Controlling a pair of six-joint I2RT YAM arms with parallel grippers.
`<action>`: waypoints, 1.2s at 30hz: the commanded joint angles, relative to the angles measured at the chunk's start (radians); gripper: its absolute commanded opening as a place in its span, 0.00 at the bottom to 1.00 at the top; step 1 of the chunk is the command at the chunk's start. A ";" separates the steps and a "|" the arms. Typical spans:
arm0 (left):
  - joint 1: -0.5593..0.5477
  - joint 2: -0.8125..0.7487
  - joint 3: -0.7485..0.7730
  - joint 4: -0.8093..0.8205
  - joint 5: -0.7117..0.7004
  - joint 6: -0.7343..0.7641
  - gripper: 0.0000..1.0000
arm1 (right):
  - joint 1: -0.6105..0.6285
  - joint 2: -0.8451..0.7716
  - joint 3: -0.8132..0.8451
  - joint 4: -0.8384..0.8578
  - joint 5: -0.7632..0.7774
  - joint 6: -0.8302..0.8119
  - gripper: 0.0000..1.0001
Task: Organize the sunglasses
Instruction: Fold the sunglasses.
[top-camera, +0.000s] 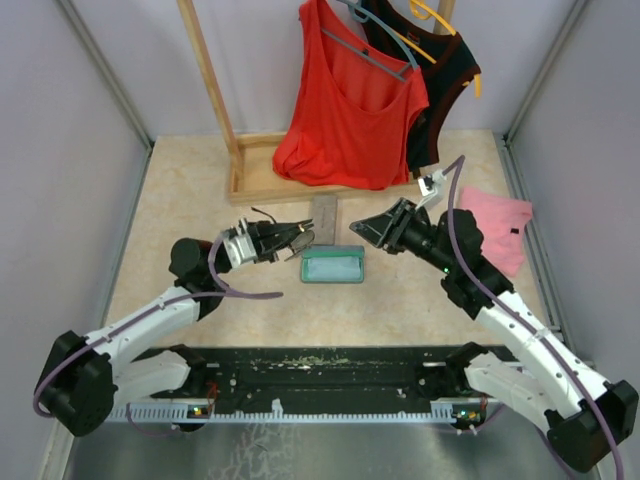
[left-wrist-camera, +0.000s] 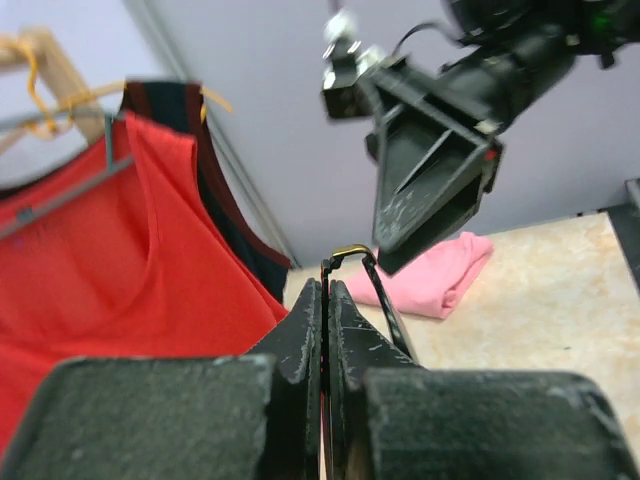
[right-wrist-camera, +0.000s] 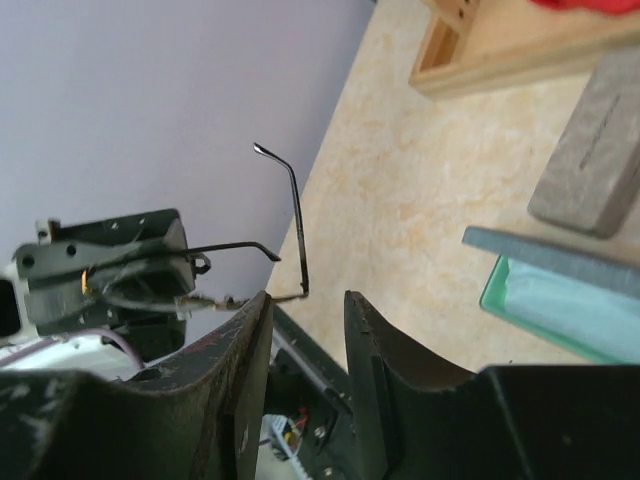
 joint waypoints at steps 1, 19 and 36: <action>0.005 0.039 -0.076 0.397 0.165 0.163 0.00 | 0.009 0.055 0.043 -0.025 -0.073 0.177 0.35; 0.001 0.068 -0.091 0.394 0.282 0.237 0.00 | 0.009 0.084 0.129 -0.140 -0.225 0.021 0.36; 0.000 -0.089 -0.204 0.413 -0.172 -0.582 0.00 | 0.029 0.019 -0.041 0.627 -0.575 -0.317 0.46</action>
